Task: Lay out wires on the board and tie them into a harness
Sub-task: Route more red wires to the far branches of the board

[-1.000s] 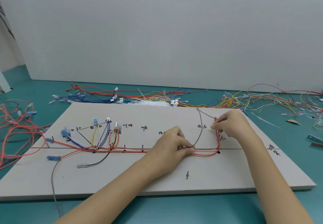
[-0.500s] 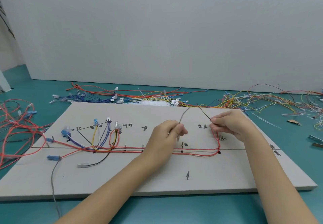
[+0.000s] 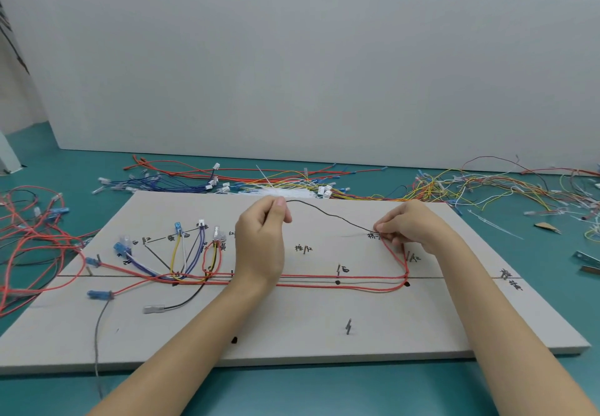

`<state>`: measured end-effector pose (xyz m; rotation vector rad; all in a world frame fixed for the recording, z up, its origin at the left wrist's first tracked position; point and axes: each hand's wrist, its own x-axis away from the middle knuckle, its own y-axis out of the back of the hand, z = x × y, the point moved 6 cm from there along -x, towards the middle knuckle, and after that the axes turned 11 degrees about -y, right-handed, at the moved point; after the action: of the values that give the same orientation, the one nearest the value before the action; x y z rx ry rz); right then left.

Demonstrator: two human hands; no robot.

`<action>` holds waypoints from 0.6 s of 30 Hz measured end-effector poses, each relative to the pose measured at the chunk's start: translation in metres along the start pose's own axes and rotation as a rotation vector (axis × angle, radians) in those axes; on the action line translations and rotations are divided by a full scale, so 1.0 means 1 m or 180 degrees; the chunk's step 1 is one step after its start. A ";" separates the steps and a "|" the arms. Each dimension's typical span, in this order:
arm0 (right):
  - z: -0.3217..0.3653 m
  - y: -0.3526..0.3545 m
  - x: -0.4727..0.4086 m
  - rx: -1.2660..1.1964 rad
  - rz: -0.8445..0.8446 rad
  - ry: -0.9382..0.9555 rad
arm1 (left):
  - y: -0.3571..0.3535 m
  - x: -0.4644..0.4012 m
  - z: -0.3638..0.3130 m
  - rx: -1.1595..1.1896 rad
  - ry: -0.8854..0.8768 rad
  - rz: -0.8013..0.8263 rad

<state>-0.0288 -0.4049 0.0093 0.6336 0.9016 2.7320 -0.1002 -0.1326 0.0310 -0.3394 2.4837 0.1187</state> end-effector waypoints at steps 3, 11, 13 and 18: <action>-0.002 -0.003 -0.002 -0.0238 -0.0033 -0.0107 | 0.009 -0.003 -0.011 -0.0024 -0.0228 0.0095; -0.002 -0.007 -0.003 -0.0202 0.0003 -0.0117 | 0.016 0.016 -0.023 0.0632 0.0133 0.1148; -0.001 -0.008 -0.003 -0.0116 -0.0007 -0.0056 | 0.008 0.028 -0.031 0.0686 0.0221 0.1499; -0.002 -0.008 0.008 -0.0143 -0.0262 0.0212 | -0.009 0.062 -0.044 0.0589 0.0327 0.2136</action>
<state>-0.0362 -0.3972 0.0051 0.4888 0.8581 2.7058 -0.1715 -0.1618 0.0294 0.5864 2.5845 0.1439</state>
